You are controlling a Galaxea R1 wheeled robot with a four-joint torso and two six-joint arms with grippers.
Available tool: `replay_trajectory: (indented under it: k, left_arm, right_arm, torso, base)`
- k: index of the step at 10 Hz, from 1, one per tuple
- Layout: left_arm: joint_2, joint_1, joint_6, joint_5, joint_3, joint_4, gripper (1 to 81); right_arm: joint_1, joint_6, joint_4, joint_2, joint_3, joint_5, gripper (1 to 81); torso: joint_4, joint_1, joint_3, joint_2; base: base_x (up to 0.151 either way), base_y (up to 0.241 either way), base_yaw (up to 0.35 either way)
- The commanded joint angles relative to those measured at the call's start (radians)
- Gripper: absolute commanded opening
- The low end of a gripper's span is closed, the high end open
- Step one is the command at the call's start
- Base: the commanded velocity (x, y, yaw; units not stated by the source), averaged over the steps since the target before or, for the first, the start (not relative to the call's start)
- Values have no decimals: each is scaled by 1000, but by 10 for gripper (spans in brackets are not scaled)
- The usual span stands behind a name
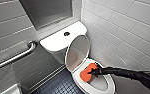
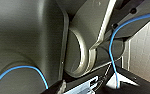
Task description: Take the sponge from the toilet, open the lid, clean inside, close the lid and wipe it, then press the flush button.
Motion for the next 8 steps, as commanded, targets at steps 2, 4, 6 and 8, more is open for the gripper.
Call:
replay_trajectory:
  k: [2,4,6,8]
  left_arm:
    - [-10,41,1,28,16,11,811]
    - [-9,41,1,28,16,11,811]
    - [-7,41,1,28,16,12,811]
    - [-4,40,1,28,14,15,811]
  right_arm:
    - [133,1,6,22,-4,-52,10]
    - [136,1,6,34,-16,-52,10]
    - [140,3,7,37,-21,-52,10]
    - [151,39,38,59,-17,-45,10]
  torso:
    - [41,0,0,0]
    - [70,0,-24,0]
    - [60,0,-14,0]
    - [62,0,-15,0]
  base:
    - [0,0,0]
    - [0,0,0]
    - [0,0,0]
    - [0,0,0]
